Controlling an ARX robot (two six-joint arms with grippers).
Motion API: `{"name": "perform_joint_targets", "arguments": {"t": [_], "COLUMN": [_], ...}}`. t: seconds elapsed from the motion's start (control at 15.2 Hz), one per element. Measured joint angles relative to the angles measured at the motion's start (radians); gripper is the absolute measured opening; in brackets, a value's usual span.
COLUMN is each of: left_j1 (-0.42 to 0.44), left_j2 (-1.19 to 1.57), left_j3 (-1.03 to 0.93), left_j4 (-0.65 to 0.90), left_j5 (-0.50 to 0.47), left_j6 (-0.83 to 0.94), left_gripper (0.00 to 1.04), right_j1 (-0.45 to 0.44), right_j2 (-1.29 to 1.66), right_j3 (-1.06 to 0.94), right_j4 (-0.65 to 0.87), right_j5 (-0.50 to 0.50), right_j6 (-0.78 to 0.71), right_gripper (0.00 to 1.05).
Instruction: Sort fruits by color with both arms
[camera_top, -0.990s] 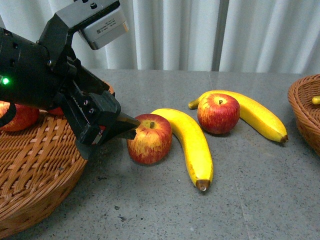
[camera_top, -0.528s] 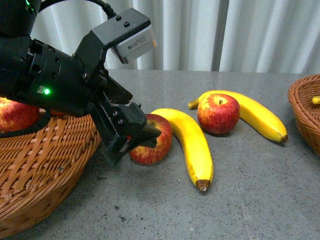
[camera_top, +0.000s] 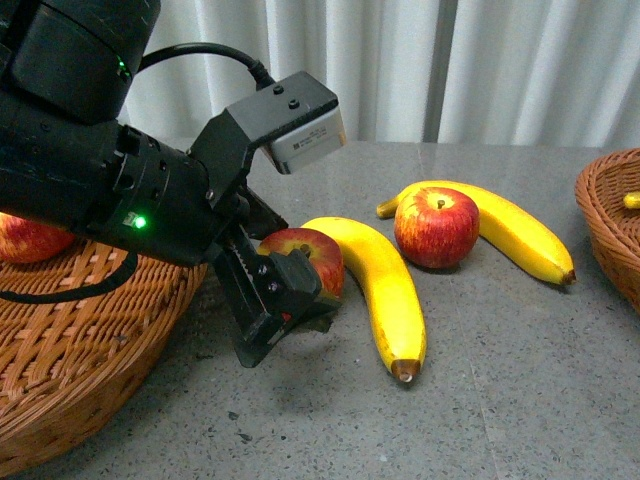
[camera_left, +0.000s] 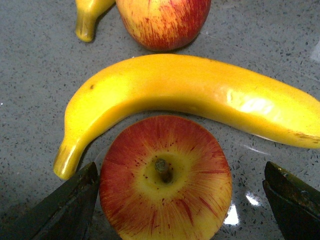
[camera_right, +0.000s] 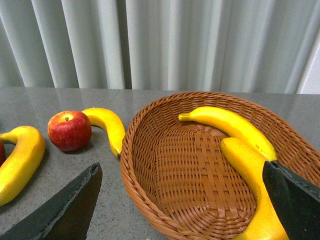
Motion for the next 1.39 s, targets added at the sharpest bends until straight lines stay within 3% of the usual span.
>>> {"name": "perform_joint_targets", "arguments": {"t": [0.26,0.4,0.59,0.92,0.99,1.25,1.39], "left_j1": [0.001,0.001,-0.002,-0.038,-0.042,0.102,0.216], "left_j2": [0.011,0.011,0.010,-0.095,-0.134,-0.309,-0.309], "left_j3": [0.004,0.005,0.005,0.031,0.052,0.081,0.047], "left_j4": [-0.001,0.005,0.013,0.018,0.034,-0.005,-0.037], "left_j5": [-0.031,-0.038,-0.037,-0.060,-0.085,-0.433,-0.479], "left_j6": [0.002,0.008,0.003,-0.035,-0.058,-0.408,-0.613], "left_gripper": [0.98,0.78,0.63,0.62,0.62,0.62,0.62], "right_j1": [0.000,0.000,0.000,0.000,0.000,0.000,0.000], "right_j2": [0.000,0.000,0.000,0.000,0.000,0.000,0.000], "right_j3": [0.000,0.000,0.000,0.000,0.000,0.000,0.000], "right_j4": [0.000,0.000,0.000,0.000,0.000,0.000,0.000], "right_j5": [0.000,0.000,0.000,0.000,0.000,0.000,0.000], "right_j6": [0.000,0.000,0.000,0.000,0.000,0.000,0.000], "right_gripper": [0.98,0.98,0.98,0.98,0.98,0.98,0.98]}}
